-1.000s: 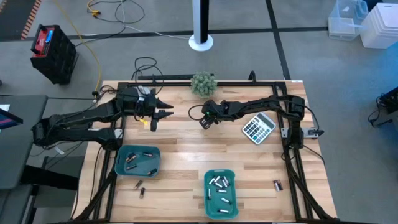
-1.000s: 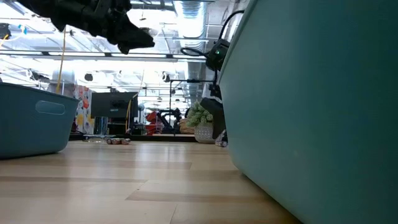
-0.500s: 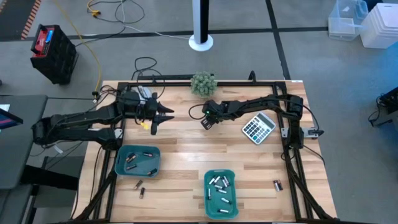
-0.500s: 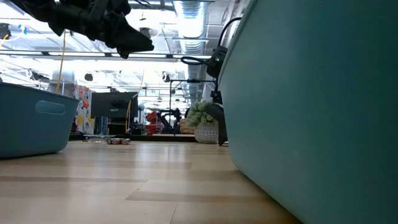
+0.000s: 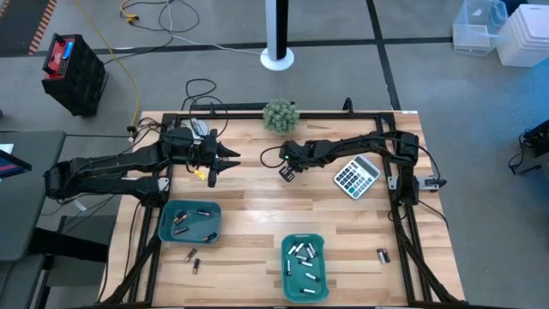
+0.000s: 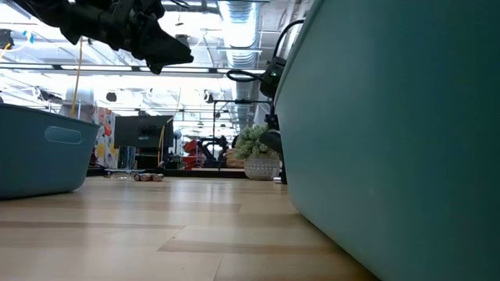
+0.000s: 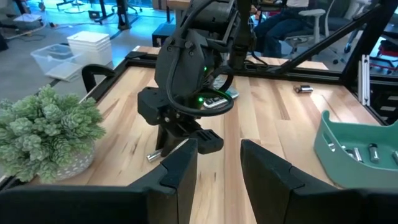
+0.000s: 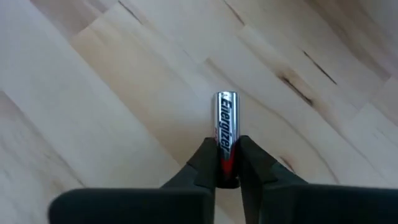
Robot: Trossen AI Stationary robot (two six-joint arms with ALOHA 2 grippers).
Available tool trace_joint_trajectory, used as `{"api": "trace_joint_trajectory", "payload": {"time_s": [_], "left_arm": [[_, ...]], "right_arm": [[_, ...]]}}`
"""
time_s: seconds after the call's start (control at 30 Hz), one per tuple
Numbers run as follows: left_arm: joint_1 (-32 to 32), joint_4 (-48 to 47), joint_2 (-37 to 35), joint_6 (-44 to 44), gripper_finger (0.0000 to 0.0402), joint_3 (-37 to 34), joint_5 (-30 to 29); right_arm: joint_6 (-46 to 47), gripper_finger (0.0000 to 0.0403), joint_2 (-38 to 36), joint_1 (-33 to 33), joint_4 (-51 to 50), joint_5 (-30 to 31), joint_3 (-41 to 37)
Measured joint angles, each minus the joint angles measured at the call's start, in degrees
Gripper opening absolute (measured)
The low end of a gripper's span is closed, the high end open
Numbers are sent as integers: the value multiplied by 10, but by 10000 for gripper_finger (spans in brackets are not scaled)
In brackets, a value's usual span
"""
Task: Sort batteries
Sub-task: Put the silver battery into the green bin
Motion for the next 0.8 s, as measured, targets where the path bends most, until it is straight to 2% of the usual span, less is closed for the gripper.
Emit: {"api": "trace_joint_trajectory", "payload": {"time_s": [0.17,0.3,0.53,0.7,0.8], "left_arm": [[-5,0,0,-14,117,0,-9],[-19,0,0,-24,117,1,-43],[-43,-4,0,-33,117,1,-65],[-57,-20,0,-47,117,1,-103],[-65,-34,0,-51,117,1,-114]], "right_arm": [[-18,18,-4,5,4,1,0],[-42,14,-23,11,15,1,-1],[-87,12,-84,36,28,3,-1],[-145,12,-152,84,22,4,-8],[-175,12,-200,128,7,-16,-19]]}}
